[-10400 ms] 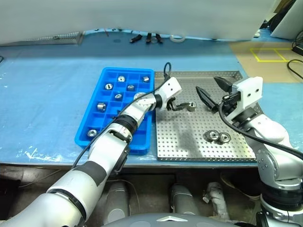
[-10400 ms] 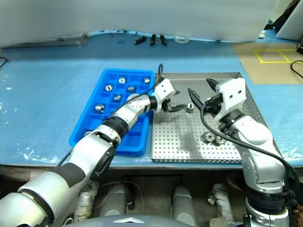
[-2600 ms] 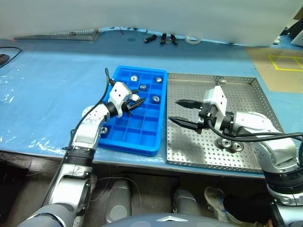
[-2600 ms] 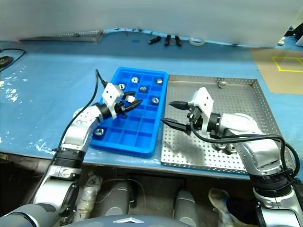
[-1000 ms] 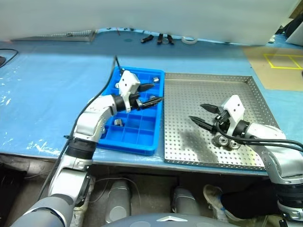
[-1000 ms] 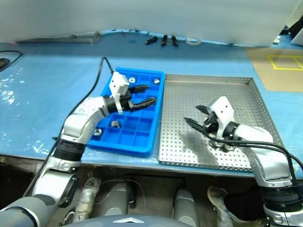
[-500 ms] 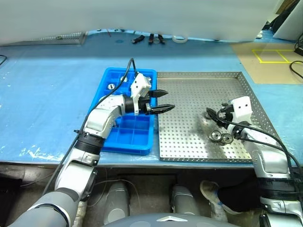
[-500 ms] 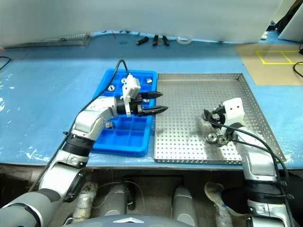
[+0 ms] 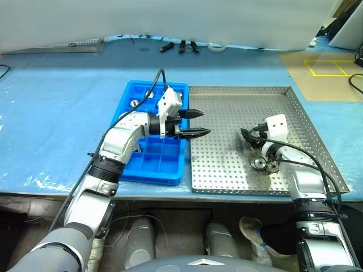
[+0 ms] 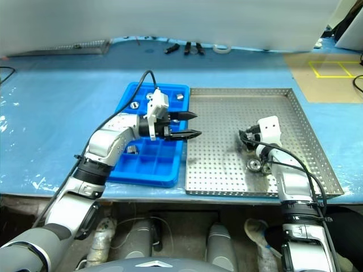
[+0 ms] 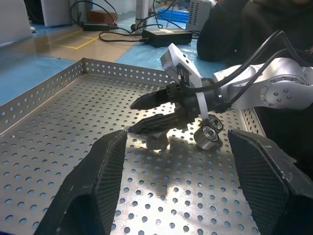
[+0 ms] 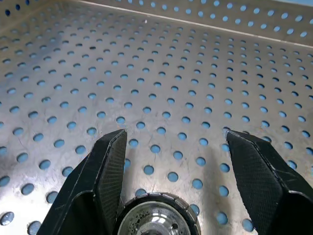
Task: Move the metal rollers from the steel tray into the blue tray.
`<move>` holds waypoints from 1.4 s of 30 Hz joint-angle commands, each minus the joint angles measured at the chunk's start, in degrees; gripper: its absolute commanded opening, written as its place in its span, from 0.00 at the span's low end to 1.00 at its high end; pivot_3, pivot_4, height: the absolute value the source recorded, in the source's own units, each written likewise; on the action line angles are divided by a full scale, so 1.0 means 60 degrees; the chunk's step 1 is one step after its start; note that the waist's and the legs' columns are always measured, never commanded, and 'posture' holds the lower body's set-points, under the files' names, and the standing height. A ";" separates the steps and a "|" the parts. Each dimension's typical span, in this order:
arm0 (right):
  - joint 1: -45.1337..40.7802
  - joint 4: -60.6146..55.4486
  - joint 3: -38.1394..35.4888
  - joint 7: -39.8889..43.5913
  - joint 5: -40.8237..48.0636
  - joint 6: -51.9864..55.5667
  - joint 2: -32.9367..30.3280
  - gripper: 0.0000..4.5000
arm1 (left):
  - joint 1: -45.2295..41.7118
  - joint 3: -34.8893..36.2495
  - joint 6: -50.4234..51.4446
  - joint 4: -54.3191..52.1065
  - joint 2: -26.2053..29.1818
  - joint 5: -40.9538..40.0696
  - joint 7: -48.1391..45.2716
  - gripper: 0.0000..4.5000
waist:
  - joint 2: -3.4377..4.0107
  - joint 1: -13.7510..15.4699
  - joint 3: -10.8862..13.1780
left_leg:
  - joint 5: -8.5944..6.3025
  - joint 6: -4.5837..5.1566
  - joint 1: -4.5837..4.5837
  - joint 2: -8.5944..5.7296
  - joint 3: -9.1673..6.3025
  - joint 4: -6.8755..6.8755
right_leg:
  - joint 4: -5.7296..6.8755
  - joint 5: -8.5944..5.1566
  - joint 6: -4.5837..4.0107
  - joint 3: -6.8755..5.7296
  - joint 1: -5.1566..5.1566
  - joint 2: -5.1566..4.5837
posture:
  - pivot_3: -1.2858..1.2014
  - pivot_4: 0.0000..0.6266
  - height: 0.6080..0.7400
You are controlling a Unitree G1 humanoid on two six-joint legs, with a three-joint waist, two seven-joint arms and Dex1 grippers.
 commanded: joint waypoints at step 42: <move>-0.1609 -0.2618 0.0925 0.1895 0.2178 0.1170 0.1144 0.38 | 0.1547 0.1052 0.0623 -0.2445 0.1478 -0.0260 0.1296 0.78 | 0.0000 0.0078 0.0003 | 0.0021 -0.0036 -0.0005 0.0034 0.0000 -0.0063 | -0.0009 -0.0004 -0.0008 -0.0005 -0.0036 0.0038 | 0.51 0.24 1.00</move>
